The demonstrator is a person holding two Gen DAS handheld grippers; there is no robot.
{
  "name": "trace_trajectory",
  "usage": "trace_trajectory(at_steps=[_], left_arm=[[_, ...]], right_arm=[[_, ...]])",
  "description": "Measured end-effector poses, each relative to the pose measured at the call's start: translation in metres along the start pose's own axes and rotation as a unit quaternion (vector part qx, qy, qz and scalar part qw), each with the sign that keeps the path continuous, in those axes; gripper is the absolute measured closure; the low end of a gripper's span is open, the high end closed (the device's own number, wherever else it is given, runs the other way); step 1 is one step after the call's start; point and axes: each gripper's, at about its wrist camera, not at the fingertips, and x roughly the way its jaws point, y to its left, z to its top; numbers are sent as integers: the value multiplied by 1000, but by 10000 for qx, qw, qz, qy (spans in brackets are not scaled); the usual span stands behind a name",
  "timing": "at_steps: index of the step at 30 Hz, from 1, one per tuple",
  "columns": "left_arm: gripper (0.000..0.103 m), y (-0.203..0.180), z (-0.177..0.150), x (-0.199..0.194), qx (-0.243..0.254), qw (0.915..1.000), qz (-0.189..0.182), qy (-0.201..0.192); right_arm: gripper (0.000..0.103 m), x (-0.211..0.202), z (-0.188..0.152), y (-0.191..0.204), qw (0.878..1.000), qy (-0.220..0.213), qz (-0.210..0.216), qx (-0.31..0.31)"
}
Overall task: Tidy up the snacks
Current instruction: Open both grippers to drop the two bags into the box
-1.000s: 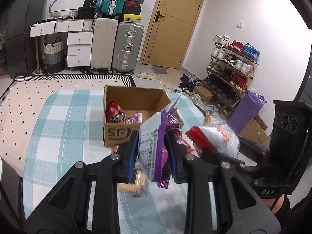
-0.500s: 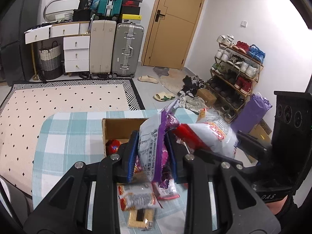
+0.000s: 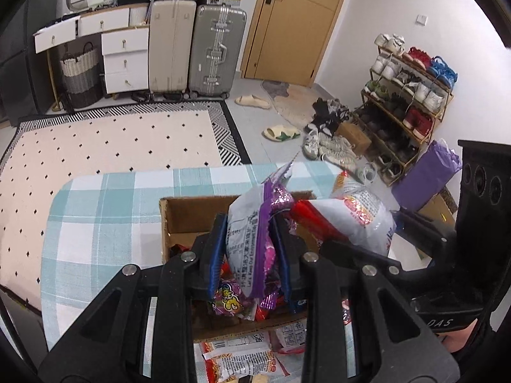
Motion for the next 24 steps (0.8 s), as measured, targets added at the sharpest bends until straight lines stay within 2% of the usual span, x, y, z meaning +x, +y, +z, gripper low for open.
trace_trajectory(at_steps=[6, 13, 20, 23, 24], left_arm=[[78, 13, -12, 39, -103, 9996, 44, 272], [78, 25, -20, 64, -111, 9992, 99, 369], [77, 33, -24, 70, -235, 9989, 164, 367], [72, 34, -26, 62, -252, 9989, 173, 345], [67, 34, -28, 59, -260, 9990, 197, 321]], right_arm=[[33, 28, -10, -16, 9997, 220, 56, 114], [32, 50, -20, -24, 9994, 289, 51, 196], [27, 60, -30, -32, 9989, 344, 6, 315], [18, 56, -28, -28, 9993, 315, -160, 129], [18, 52, -27, -26, 9994, 251, -213, 61]])
